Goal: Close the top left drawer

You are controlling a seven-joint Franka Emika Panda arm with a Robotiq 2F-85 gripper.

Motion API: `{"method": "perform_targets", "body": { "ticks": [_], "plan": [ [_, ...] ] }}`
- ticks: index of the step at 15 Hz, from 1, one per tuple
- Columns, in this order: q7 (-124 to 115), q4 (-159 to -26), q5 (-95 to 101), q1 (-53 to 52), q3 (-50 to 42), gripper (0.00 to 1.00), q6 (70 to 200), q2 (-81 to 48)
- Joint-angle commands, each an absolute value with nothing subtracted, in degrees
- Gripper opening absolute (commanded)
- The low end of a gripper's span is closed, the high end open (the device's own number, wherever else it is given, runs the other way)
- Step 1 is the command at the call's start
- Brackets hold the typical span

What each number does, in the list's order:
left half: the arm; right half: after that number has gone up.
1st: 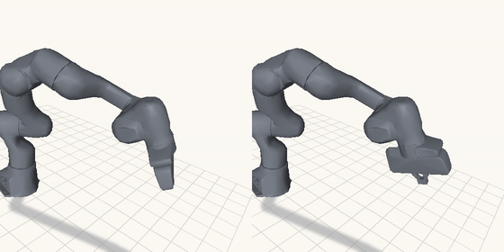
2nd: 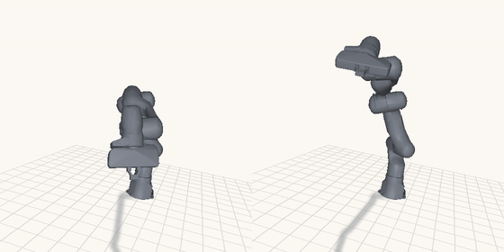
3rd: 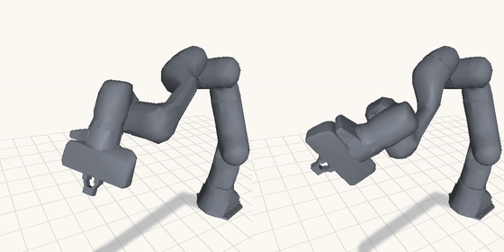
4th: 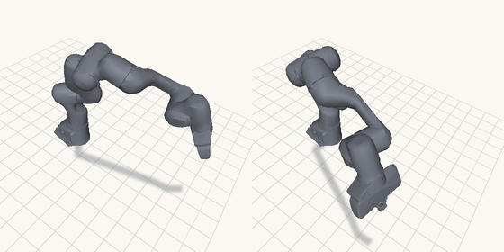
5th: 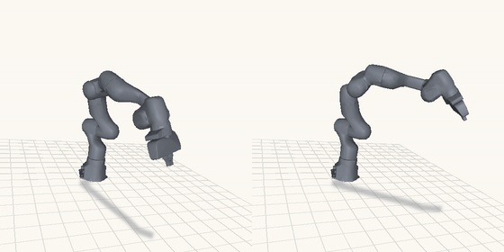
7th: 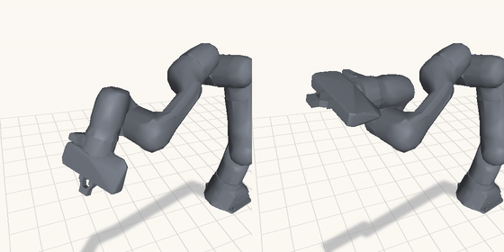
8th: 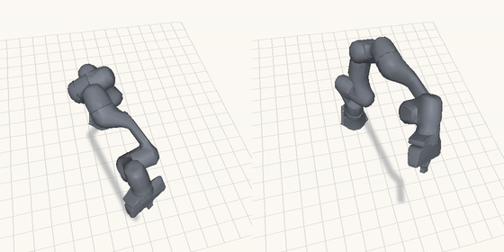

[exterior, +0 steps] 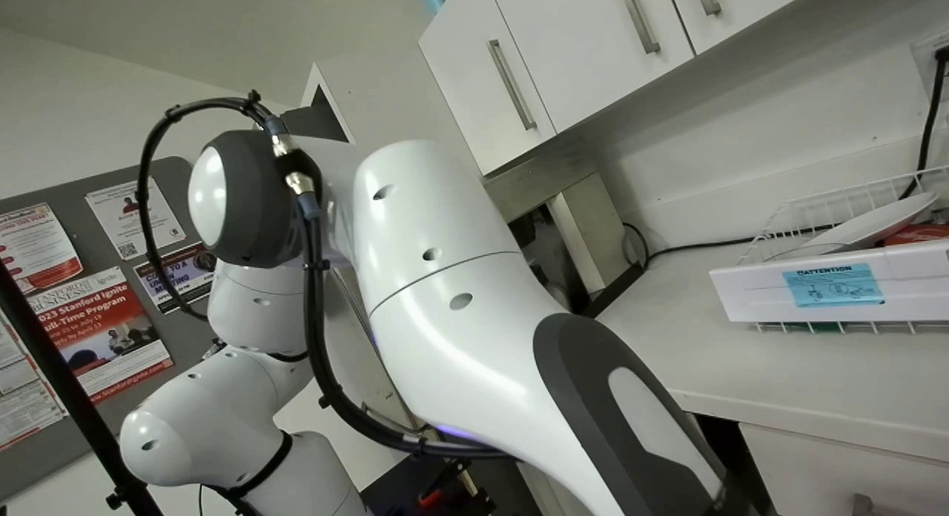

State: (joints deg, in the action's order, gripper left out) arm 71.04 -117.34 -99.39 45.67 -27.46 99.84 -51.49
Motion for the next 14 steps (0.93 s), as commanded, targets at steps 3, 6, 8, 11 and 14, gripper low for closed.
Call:
{"method": "perform_targets", "body": {
  "ticks": [3, 6, 8, 11, 14],
  "plan": [
    [77.9, -116.52, -109.22, 47.29, -22.4, 1.0, 97.1, -54.23],
    [79.29, -114.8, -115.59, 46.83, -20.18, 1.0, 94.92, -57.59],
    [79.34, -113.16, -119.1, 46.64, -19.58, 1.0, 93.47, -59.7],
    [77.24, -109.13, -118.93, 46.67, -20.22, 1.0, 89.1, -62.73],
    [75.23, -105.37, -117.12, 46.38, -20.73, 1.0, 85.77, -64.44]
  ]
}}
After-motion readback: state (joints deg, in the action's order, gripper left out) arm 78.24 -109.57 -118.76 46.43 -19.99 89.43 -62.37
